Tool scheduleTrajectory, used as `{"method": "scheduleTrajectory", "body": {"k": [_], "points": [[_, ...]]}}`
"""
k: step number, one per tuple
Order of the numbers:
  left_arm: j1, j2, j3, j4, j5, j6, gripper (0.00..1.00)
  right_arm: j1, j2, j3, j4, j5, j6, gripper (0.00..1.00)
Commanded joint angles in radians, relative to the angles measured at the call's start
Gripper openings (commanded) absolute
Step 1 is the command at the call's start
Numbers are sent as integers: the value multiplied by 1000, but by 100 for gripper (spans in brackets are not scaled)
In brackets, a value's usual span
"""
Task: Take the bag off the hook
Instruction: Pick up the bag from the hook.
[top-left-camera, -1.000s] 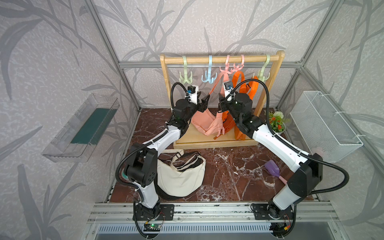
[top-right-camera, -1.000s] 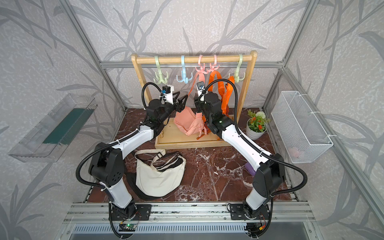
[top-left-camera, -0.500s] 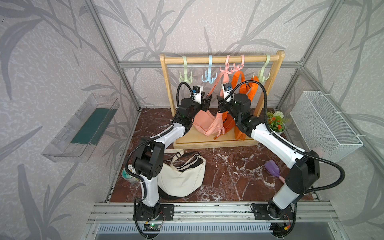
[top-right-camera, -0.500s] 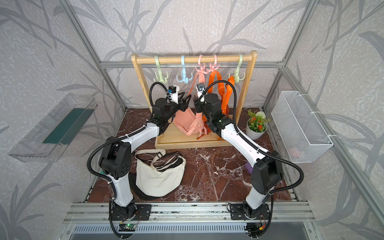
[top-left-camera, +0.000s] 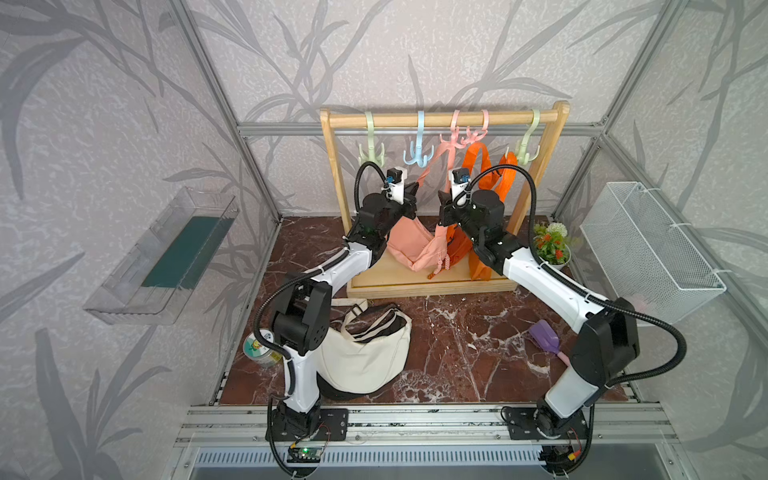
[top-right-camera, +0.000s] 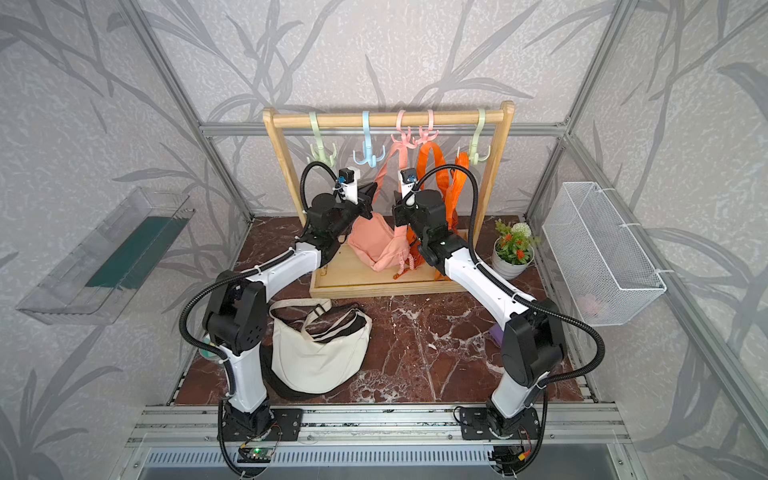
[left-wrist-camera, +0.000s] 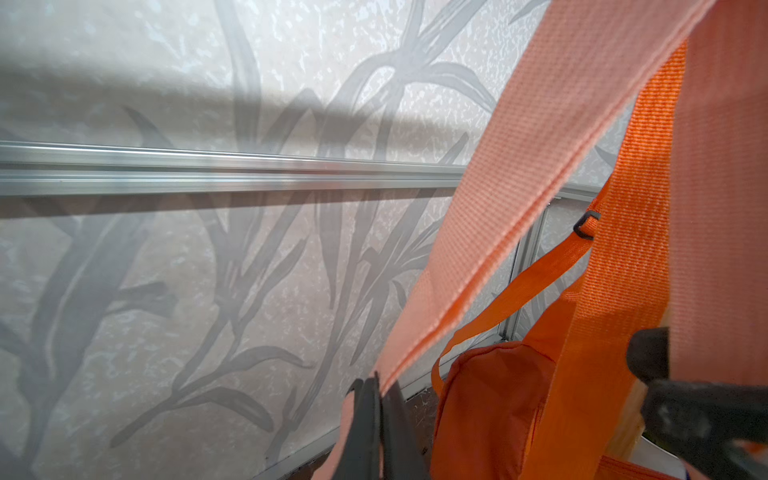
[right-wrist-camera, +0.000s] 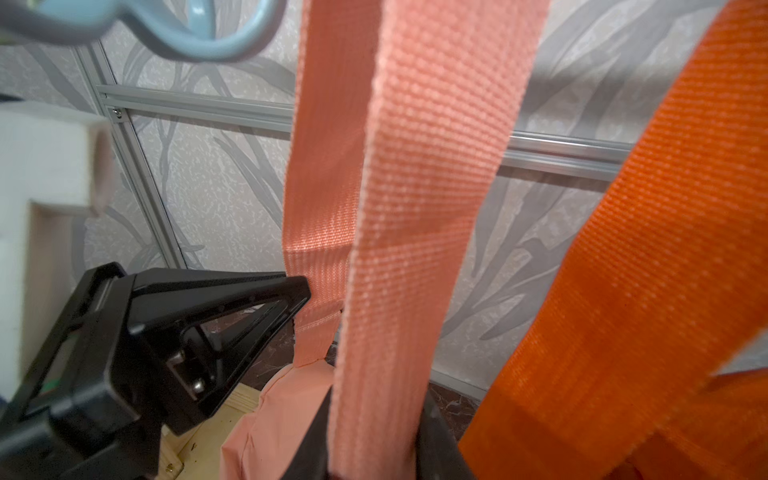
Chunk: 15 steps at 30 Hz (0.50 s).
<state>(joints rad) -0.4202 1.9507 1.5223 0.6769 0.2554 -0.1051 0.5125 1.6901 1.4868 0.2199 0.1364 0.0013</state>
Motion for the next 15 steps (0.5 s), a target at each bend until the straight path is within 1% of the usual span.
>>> {"method": "scheduleTrajectory", "body": {"k": [1, 3, 8, 15], "points": [[-5, 9, 30, 38, 1, 7, 0, -6, -9, -14, 29, -4, 21, 24], [-4, 8, 29, 39, 2, 6, 0, -6, -10, -18, 32, -1, 22, 22], [-4, 5, 12, 54, -37, 2, 0, -12, -19, -40, 51, -19, 55, 20], [-4, 2, 4, 72, -47, -6, 0, -14, -27, -48, 61, -20, 60, 11]]}}
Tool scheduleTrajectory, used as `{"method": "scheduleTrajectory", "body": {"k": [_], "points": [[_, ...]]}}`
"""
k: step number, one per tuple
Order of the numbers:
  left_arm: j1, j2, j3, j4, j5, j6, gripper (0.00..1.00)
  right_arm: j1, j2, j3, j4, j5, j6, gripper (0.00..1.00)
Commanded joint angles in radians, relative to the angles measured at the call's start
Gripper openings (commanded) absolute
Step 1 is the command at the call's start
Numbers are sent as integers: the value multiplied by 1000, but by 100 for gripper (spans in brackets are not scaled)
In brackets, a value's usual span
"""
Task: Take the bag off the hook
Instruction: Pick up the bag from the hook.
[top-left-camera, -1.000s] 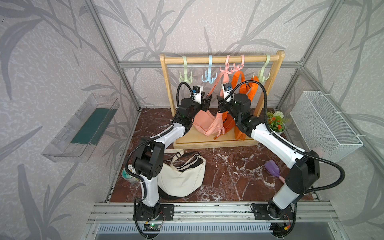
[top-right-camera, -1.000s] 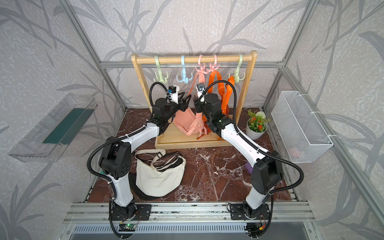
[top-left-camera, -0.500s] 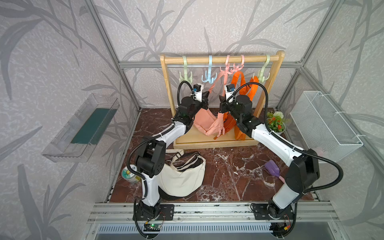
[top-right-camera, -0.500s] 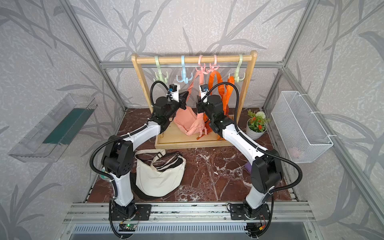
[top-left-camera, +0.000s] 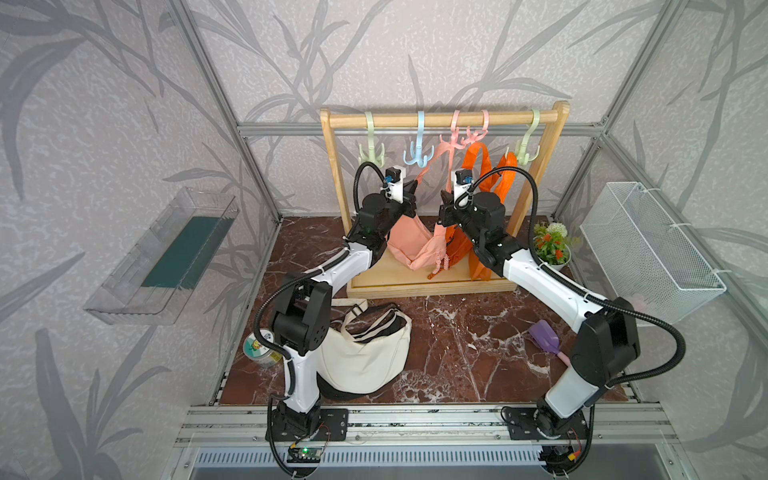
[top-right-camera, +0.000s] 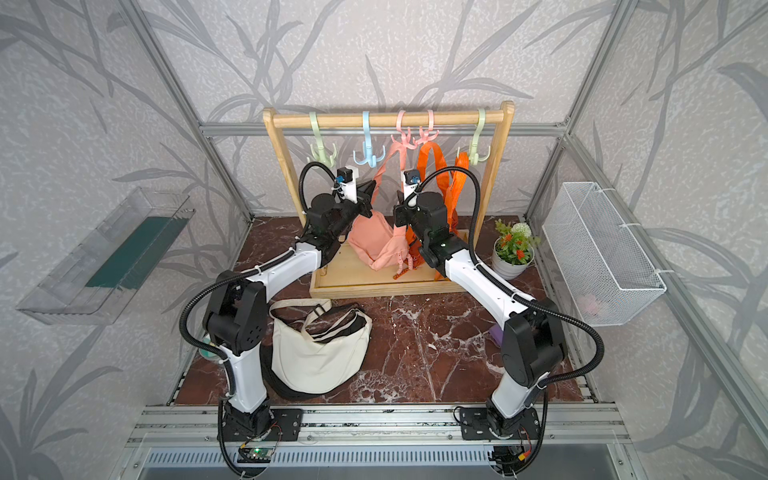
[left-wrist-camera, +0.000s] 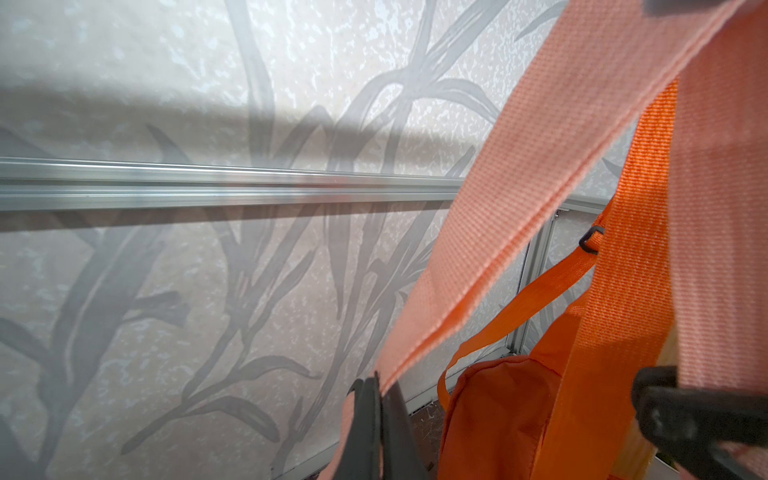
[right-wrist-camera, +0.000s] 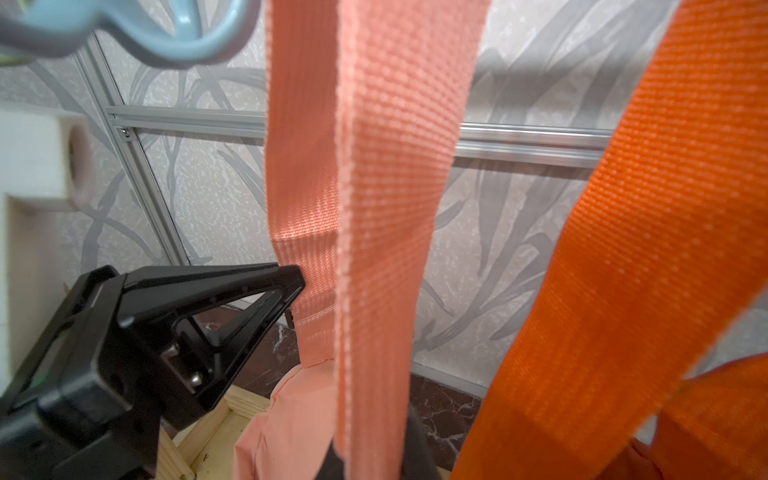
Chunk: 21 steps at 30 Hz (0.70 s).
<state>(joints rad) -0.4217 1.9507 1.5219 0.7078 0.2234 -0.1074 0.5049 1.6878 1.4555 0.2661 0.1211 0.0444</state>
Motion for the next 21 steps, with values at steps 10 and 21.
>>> {"method": "scheduleTrajectory", "body": {"k": [10, 21], "points": [[6, -8, -26, 83, -57, -36, 0, -6, -33, -5, 3, -1, 10, 2], [2, -90, -85, 93, -41, -110, 0, -6, -97, 4, -31, -12, 41, 0]]}}
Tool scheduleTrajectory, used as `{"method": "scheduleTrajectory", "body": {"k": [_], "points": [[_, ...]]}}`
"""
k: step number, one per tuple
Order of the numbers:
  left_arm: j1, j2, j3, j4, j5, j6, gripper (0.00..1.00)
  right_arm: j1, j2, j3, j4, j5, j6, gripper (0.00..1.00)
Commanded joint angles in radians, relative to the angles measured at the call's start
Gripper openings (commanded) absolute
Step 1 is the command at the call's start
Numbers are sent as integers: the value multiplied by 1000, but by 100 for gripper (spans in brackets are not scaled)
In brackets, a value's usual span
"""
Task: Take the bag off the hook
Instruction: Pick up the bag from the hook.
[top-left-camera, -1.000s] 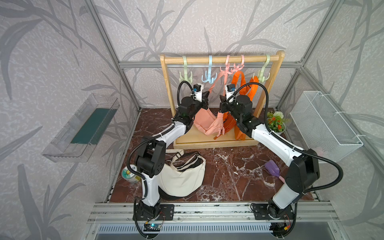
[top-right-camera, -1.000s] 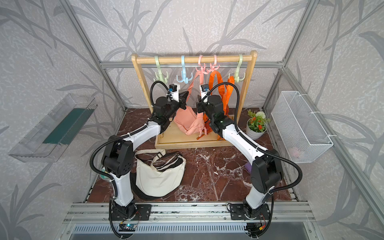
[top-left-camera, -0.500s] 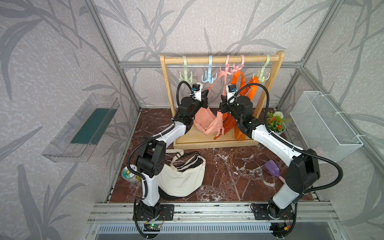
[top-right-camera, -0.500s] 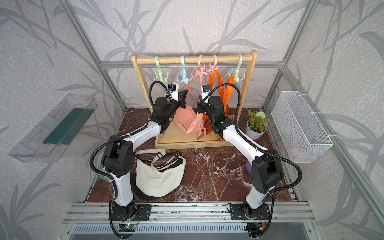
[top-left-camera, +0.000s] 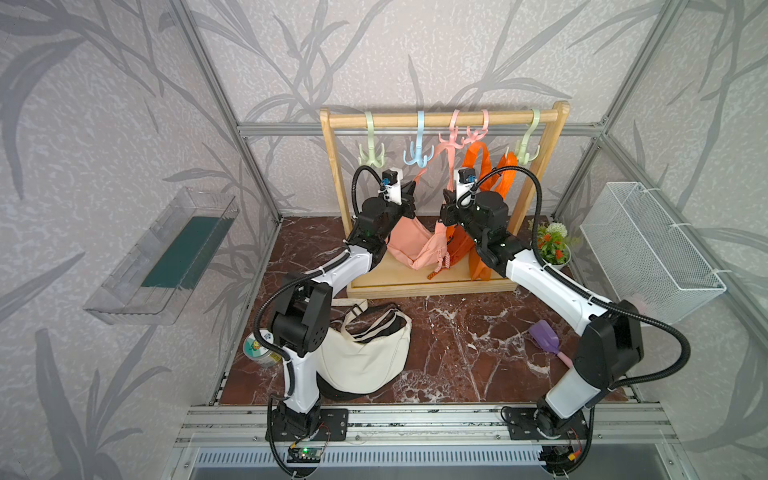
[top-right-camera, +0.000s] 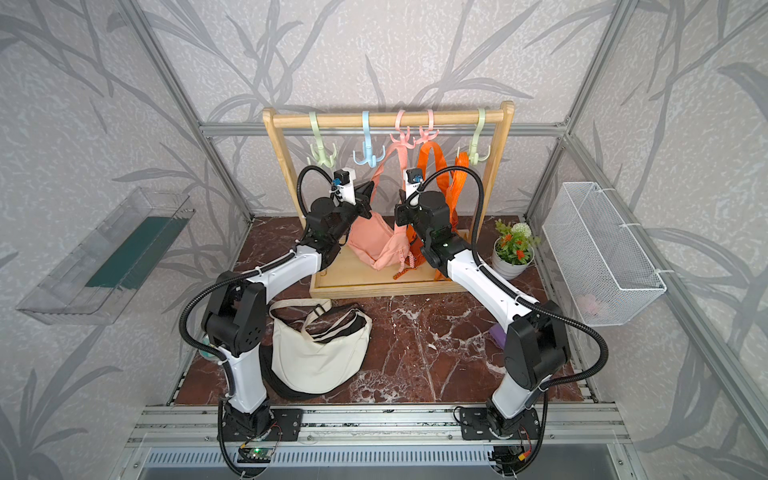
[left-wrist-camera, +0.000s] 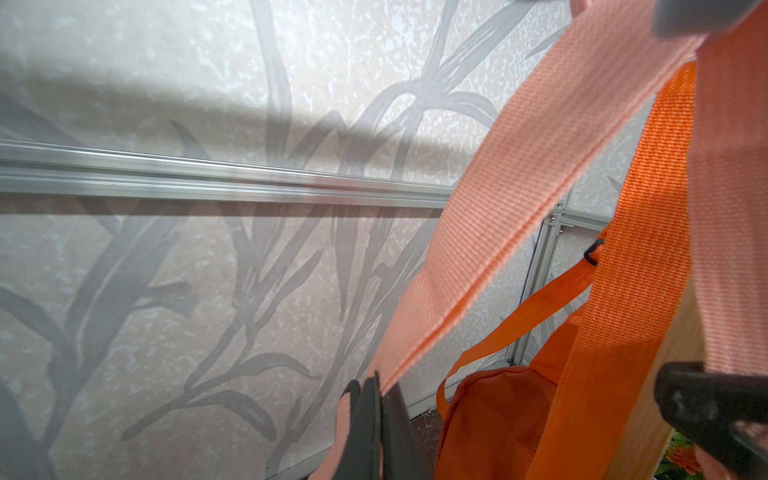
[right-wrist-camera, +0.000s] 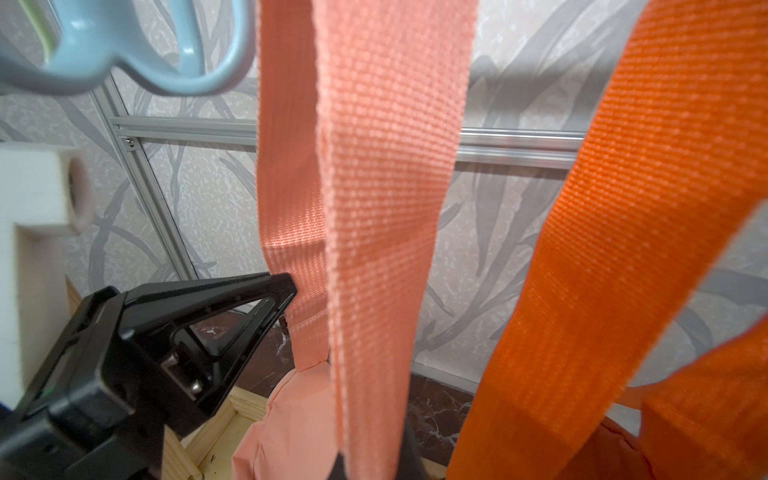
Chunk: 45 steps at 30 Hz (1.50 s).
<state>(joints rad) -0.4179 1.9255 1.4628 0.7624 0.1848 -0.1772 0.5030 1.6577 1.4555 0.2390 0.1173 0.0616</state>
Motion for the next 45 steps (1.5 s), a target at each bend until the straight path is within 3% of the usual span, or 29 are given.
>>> {"method": "scheduleTrajectory", "body": {"k": [1, 18, 36, 45], "points": [[-5, -80, -43, 44, -5, -48, 0, -4, -79, -1, -4, -9, 28, 0], [-65, -234, -129, 28, 24, -132, 0, 2, -227, 11, -125, -31, 87, 0], [-114, -440, -202, -130, 75, -141, 0, 42, -428, -4, -343, -21, 96, 0], [-144, -613, -264, -243, 78, -78, 0, 204, -479, 11, -455, 92, 25, 0]]}}
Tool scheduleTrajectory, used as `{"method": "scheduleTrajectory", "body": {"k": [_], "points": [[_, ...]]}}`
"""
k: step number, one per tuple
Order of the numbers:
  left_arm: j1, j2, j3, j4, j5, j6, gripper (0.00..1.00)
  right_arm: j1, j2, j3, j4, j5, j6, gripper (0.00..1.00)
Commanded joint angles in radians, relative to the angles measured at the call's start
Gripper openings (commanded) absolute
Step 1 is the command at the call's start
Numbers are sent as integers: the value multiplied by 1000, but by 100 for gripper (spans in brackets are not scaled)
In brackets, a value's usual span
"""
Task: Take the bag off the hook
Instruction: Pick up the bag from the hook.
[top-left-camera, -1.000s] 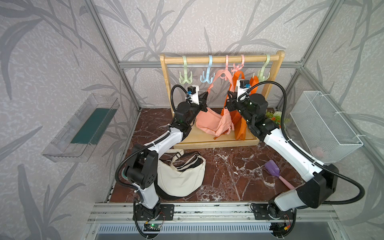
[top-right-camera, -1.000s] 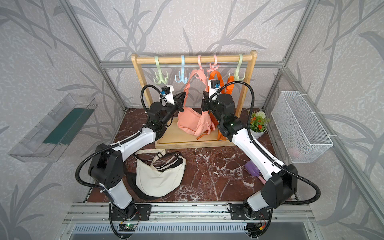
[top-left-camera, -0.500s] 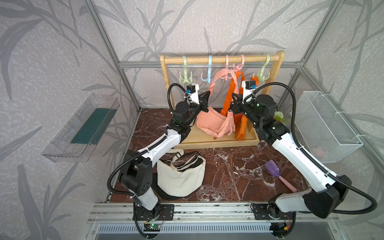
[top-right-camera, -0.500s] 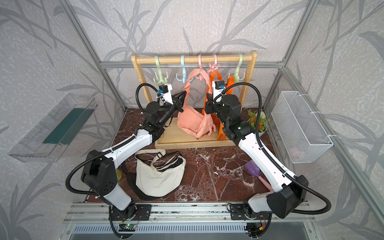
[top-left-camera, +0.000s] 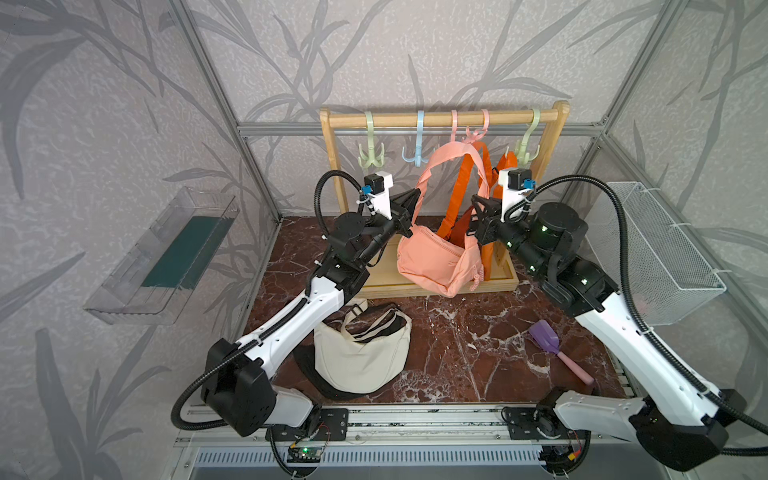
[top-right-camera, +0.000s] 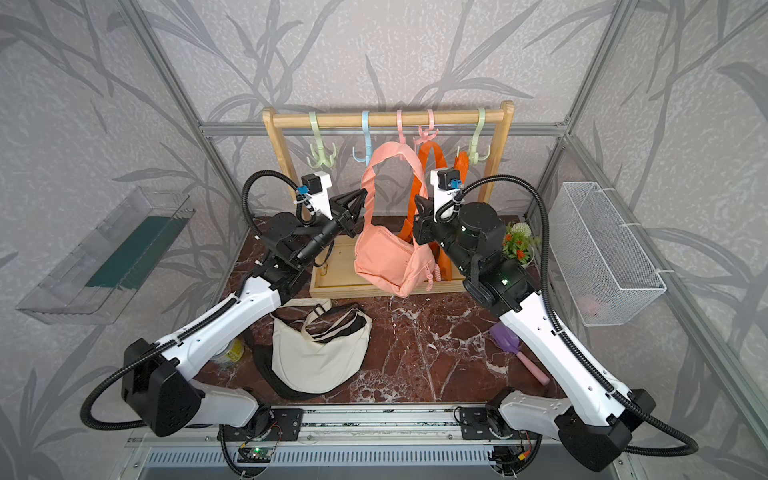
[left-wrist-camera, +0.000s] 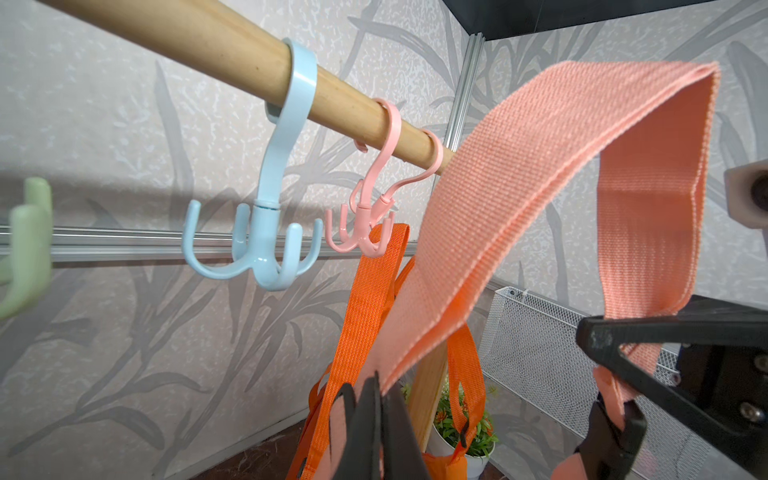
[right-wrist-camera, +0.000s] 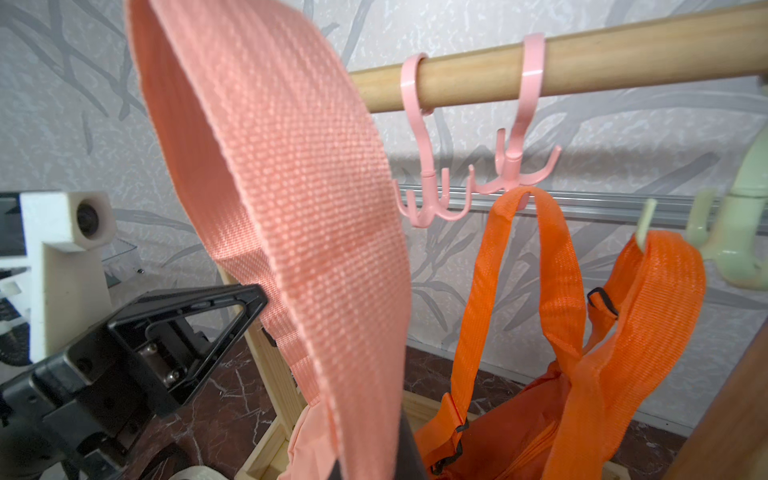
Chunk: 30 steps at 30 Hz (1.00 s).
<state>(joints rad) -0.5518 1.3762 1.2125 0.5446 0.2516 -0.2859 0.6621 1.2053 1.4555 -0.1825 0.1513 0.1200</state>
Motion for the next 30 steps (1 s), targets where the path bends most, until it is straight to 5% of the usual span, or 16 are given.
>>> {"method": "scheduleTrajectory", "body": {"k": [1, 30], "points": [[-11, -83, -20, -37, 8, 34, 0, 62, -32, 9, -34, 71, -33, 0], [-24, -496, -21, -529, -11, 142, 0, 390, 8, 50, -8, 193, -152, 0]]}}
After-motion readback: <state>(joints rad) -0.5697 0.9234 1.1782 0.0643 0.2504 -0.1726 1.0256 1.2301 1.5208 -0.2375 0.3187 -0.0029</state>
